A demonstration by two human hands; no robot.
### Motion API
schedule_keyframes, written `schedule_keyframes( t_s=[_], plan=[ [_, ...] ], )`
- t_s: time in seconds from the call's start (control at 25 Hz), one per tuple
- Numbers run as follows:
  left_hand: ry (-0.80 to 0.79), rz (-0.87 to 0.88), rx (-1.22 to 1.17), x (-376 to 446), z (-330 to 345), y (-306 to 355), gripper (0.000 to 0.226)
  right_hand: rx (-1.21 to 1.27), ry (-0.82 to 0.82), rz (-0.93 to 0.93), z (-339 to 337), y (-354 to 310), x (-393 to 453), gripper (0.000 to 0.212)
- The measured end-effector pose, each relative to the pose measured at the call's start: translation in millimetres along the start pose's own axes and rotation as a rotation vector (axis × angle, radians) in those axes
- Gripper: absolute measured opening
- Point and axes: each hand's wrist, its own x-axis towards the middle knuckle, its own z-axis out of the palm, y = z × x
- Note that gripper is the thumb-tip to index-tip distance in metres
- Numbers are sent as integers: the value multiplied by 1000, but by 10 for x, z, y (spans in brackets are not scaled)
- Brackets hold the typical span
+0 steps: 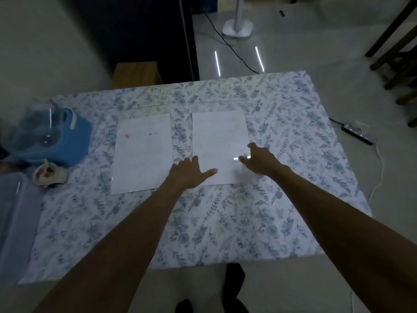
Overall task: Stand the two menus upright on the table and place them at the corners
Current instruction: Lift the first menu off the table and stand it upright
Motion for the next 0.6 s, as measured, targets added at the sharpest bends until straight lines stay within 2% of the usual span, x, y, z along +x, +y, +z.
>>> schedule_keyframes(
  t_s=[0.28, 0.44, 0.6],
  plan=[
    [-32, -91, -174, 116, 79, 289, 103, 18, 51, 31, 134, 49, 97, 64],
    [9, -170, -396, 162, 119, 204, 100, 237, 38, 173, 141, 101, 11, 61],
    [44, -143, -517, -23, 212, 27, 96, 296, 24, 217, 200, 132, -262, 52]
  ],
)
